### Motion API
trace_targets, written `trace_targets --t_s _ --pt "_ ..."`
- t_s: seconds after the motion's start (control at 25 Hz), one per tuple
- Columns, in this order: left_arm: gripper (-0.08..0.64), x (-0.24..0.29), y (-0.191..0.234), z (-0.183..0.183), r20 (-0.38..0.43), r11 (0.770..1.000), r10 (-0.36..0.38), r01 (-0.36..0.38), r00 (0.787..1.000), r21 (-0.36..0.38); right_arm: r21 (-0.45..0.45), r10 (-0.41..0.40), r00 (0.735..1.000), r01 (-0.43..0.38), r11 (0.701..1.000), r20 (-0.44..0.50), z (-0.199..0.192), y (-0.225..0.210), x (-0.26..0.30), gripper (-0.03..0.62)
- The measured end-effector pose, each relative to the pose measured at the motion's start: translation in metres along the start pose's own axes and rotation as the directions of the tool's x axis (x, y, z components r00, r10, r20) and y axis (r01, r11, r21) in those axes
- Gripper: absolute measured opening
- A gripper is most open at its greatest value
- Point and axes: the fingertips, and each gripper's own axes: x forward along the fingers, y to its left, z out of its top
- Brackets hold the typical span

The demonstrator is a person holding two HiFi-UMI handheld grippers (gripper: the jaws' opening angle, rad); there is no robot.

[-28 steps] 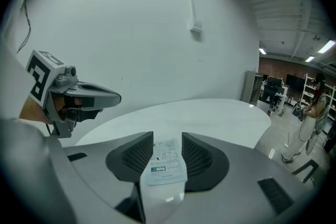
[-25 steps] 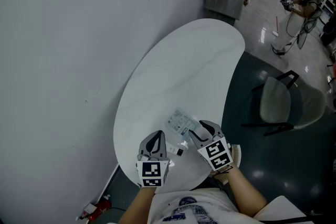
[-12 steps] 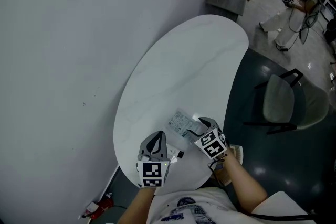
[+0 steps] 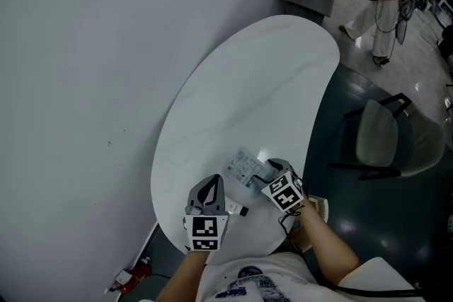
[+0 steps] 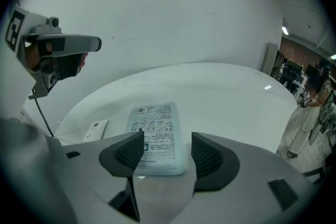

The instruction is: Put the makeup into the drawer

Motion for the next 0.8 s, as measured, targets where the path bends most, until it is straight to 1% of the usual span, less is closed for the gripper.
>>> trace_targets --t_s 0.4,0.64,0.8 --pt "0.041 0.015 0.007 0.001 -0.012 1.000 -0.007 0.007 1.000 -0.008 -0.019 0.040 0.997 -0.041 0.999 -0.059 -0.005 0.003 0.017 0.270" --pt "0.041 0.020 0.013 -0.004 -0.027 1.000 -0.007 0.007 1.000 -0.016 -0.042 0.019 0.993 -0.024 0.999 -0.113 -0.011 0.005 0.027 0.270" --pt "0.041 0.023 0.016 -0.004 -0.030 1.000 -0.010 0.009 0.999 -0.021 -0.027 0.014 0.993 -0.018 0.999 -0.119 -0.012 0.006 0.030 0.270"
